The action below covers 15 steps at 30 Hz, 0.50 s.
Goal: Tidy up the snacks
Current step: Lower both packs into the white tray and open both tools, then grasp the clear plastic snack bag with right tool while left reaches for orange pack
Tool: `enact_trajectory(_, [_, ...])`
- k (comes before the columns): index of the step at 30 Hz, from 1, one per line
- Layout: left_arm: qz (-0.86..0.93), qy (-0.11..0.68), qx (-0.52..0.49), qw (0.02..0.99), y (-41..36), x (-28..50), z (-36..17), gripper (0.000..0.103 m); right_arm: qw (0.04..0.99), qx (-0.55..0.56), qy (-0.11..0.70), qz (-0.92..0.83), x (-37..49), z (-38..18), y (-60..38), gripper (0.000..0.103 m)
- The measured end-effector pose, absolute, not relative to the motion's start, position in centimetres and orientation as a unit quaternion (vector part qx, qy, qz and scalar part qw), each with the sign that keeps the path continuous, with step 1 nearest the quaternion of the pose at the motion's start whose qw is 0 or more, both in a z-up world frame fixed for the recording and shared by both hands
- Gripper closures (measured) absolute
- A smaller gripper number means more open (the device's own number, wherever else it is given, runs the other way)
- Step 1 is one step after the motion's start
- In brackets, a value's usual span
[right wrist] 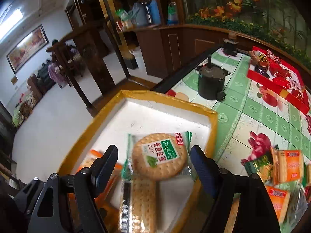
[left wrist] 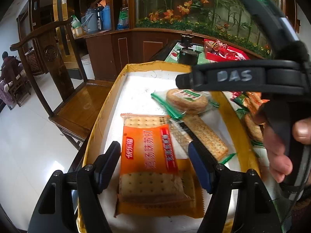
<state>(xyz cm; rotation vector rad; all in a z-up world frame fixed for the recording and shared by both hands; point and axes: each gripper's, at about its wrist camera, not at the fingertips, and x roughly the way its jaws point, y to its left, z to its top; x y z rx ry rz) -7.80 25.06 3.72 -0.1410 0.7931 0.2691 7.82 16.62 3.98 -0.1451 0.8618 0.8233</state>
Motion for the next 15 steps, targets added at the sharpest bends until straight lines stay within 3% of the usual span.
enact_trajectory(15, [0.08, 0.365, -0.016, 0.927, 15.8, -8.9, 5.7, 0.031, 0.851, -0.025, 0.376, 0.365, 4.3, 5.1, 2.6, 0.022])
